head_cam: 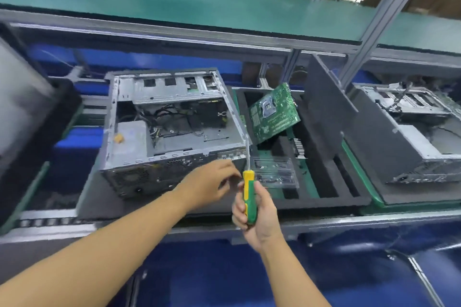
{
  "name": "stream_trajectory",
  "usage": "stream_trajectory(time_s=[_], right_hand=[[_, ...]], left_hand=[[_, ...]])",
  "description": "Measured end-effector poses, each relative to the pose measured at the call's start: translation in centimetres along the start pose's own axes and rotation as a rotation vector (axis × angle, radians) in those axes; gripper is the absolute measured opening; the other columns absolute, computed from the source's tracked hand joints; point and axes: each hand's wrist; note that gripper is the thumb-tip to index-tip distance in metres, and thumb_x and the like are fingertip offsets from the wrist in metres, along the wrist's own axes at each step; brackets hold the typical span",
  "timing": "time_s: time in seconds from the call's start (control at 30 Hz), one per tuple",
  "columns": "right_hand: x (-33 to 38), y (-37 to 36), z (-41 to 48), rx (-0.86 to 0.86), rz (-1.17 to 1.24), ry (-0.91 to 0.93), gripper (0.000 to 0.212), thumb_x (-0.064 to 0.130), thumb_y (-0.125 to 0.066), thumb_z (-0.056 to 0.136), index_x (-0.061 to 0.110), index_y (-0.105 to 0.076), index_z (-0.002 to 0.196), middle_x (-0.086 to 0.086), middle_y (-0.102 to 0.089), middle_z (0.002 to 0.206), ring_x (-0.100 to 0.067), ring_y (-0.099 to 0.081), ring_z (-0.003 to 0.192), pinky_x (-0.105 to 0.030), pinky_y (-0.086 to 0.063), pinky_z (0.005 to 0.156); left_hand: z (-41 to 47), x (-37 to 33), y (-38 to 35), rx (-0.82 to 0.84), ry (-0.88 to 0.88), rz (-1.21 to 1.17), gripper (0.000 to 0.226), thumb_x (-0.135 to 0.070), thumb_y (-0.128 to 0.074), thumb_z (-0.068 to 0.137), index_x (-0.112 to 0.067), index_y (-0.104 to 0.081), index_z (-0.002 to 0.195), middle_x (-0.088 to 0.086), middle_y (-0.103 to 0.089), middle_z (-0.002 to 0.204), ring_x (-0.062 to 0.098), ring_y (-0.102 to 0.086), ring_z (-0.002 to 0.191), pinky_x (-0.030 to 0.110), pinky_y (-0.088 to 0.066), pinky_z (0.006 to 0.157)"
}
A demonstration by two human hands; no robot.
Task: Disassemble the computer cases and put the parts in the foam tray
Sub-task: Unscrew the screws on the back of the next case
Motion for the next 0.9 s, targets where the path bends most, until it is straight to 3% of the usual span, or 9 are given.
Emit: stream_trajectory(time_s=[0.1,0.2,0.3,0.37,0.53,0.6,0.7,0.8,0.9], right_hand=[[-2.7,-4.3,0.8,0.101,-0.073,-0.036,0.031,0.043,-0.053,0.097,0.017,-0.058,0.082,-0.004,-0.046,0.065,-0.013,-0.037,0.044,-0.022,-0.027,0.038],[-5.3,-7.8,0.7,0.155,-0.206,-0.087,0.021,0.041,-0.058,0.095,0.020,-0.060,0.094,-0.005,-0.051,0.070,-0.017,-0.043,0.050,-0.024,-0.032,0.044],[-7.9,-10.4,0.1,0.189,-0.316,-0.136,0.016,0.029,-0.051,0.103,0.014,-0.048,0.105,-0.006,-0.057,0.075,-0.022,-0.050,0.054,-0.027,-0.041,0.048],[-9.2,-11.9,-0.3,0.203,-0.385,-0.180,0.012,0.025,-0.046,0.106,0.012,-0.045,0.104,-0.004,-0.059,0.075,-0.021,-0.051,0.053,-0.027,-0.043,0.046],[-11.3,-14.8,-0.6,0.157,-0.607,-0.248,0.020,0.032,-0.040,0.107,0.014,-0.049,0.106,0.002,-0.056,0.068,-0.014,-0.046,0.047,-0.023,-0.037,0.043],[-12.1,-15.4,-0.6,0.141,-0.678,-0.255,0.022,0.037,-0.040,0.106,0.018,-0.052,0.108,0.003,-0.055,0.066,-0.013,-0.045,0.045,-0.023,-0.035,0.042],[-13.4,-16.0,-0.5,0.115,-0.716,-0.256,0.019,0.041,-0.042,0.104,0.033,-0.057,0.110,0.004,-0.055,0.065,-0.012,-0.044,0.046,-0.023,-0.033,0.042],[-14.4,-16.5,-0.5,0.063,-0.695,-0.256,0.019,0.045,-0.044,0.102,0.053,-0.059,0.111,0.002,-0.054,0.066,-0.013,-0.044,0.047,-0.023,-0.033,0.043],[-15.1,-16.9,-0.5,0.012,-0.659,-0.261,0.024,0.046,-0.043,0.102,0.062,-0.057,0.114,0.001,-0.054,0.067,-0.013,-0.044,0.047,-0.022,-0.034,0.043]], left_hand=[[-4.4,2.8,4.7,-0.217,0.013,0.223,0.031,0.000,-0.066,0.076,-0.006,-0.068,0.106,0.009,-0.064,0.106,0.028,-0.062,0.094,0.038,-0.053,0.079],[-9.2,6.3,8.5,-0.378,0.153,0.345,0.042,-0.010,-0.074,0.068,-0.009,-0.064,0.109,0.009,-0.059,0.115,0.028,-0.057,0.104,0.041,-0.048,0.086],[-14.3,9.1,10.8,-0.286,0.395,0.408,0.071,-0.031,-0.086,0.063,-0.015,-0.060,0.127,0.008,-0.049,0.142,0.031,-0.050,0.124,0.051,-0.047,0.094],[-16.4,10.4,11.6,-0.182,0.455,0.418,0.082,-0.037,-0.089,0.064,-0.018,-0.057,0.137,0.003,-0.040,0.154,0.029,-0.044,0.135,0.051,-0.044,0.102],[-17.0,12.4,12.0,-0.109,0.545,0.197,0.061,-0.024,-0.082,0.080,-0.028,-0.058,0.136,-0.008,-0.034,0.158,0.018,-0.038,0.141,0.041,-0.037,0.112],[-16.6,12.6,12.1,-0.154,0.526,0.076,0.042,-0.015,-0.079,0.082,-0.028,-0.064,0.119,-0.010,-0.038,0.153,0.014,-0.048,0.129,0.037,-0.042,0.107],[-16.1,12.6,12.1,-0.198,0.483,0.026,0.034,-0.011,-0.080,0.080,-0.027,-0.062,0.103,-0.016,-0.041,0.147,0.008,-0.056,0.113,0.030,-0.049,0.092],[-16.2,13.0,11.7,-0.231,0.439,0.040,0.032,-0.010,-0.080,0.078,-0.025,-0.061,0.100,-0.017,-0.044,0.147,0.007,-0.058,0.112,0.010,-0.040,0.078],[-16.4,13.2,11.9,-0.248,0.381,0.035,0.030,-0.012,-0.082,0.078,-0.022,-0.062,0.099,-0.015,-0.046,0.147,0.003,-0.054,0.119,0.015,-0.042,0.084]])
Point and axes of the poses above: each hand's wrist, its own z-axis towards the middle knuckle, its own y-axis out of the back of the hand, x = y × z
